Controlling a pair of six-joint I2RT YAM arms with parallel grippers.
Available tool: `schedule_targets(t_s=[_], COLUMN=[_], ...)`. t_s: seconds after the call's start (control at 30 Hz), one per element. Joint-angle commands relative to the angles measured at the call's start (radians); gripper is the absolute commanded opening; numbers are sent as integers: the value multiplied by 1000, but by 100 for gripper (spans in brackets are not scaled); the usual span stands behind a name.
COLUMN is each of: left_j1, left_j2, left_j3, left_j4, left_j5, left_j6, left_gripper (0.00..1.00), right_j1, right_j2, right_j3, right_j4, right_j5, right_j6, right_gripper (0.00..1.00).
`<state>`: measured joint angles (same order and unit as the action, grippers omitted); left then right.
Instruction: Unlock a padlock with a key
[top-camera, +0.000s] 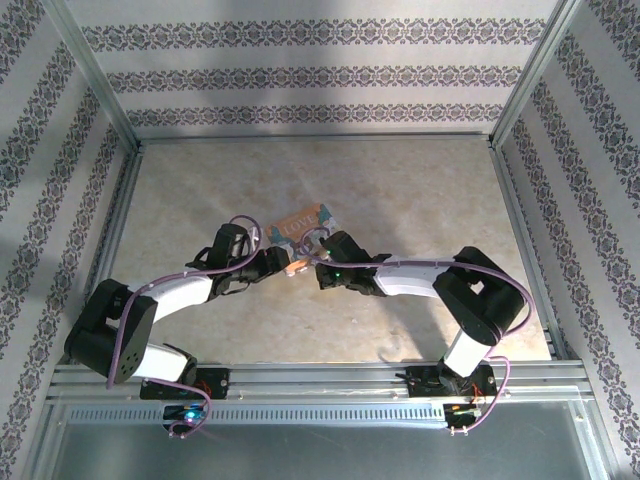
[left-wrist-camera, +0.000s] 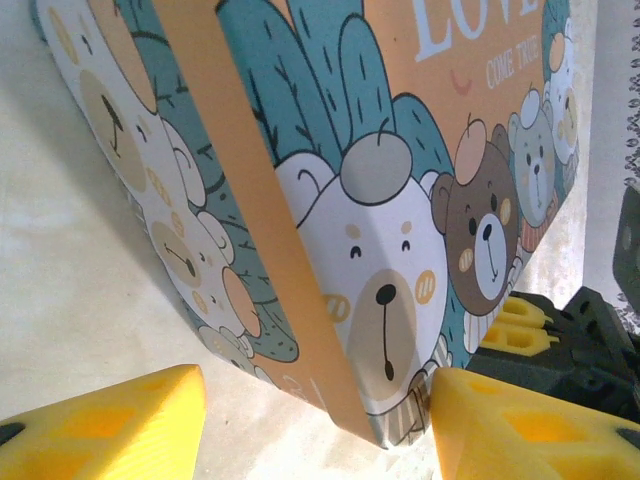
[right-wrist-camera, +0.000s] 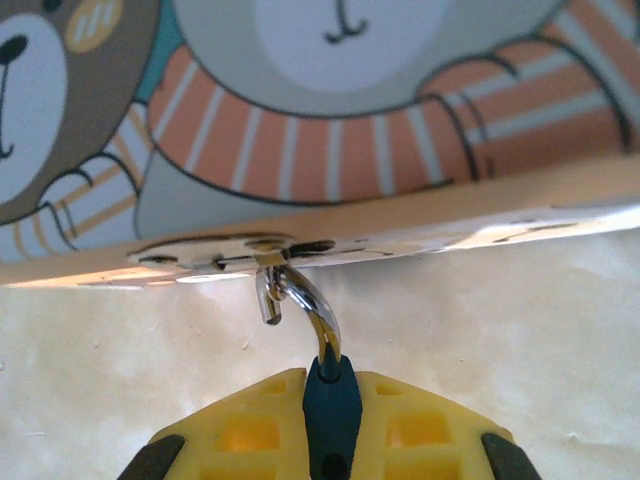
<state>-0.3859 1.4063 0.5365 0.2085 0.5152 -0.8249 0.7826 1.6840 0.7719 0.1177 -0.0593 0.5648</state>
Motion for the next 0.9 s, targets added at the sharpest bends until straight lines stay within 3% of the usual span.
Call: schedule_targets(t_s=[0.0,0.5,0.87], left_j1=[-21,-28,-89], left_j2=[9,-196,74], left_j3=[-14,132,340], left_j4=[6,-205,-111], left_j5=[-9,-70,29], left_j6=[-21,57,82], left_gripper=[60,61,59], right_j1=[-23,-60,-69], right_j2=[-21,32,60], right_j3=[-37,-118,-129], right_j4=[108,379,416], right_j5=[-66,-143,-148], right_j6=[87,297,327], right_gripper=[0,0,0])
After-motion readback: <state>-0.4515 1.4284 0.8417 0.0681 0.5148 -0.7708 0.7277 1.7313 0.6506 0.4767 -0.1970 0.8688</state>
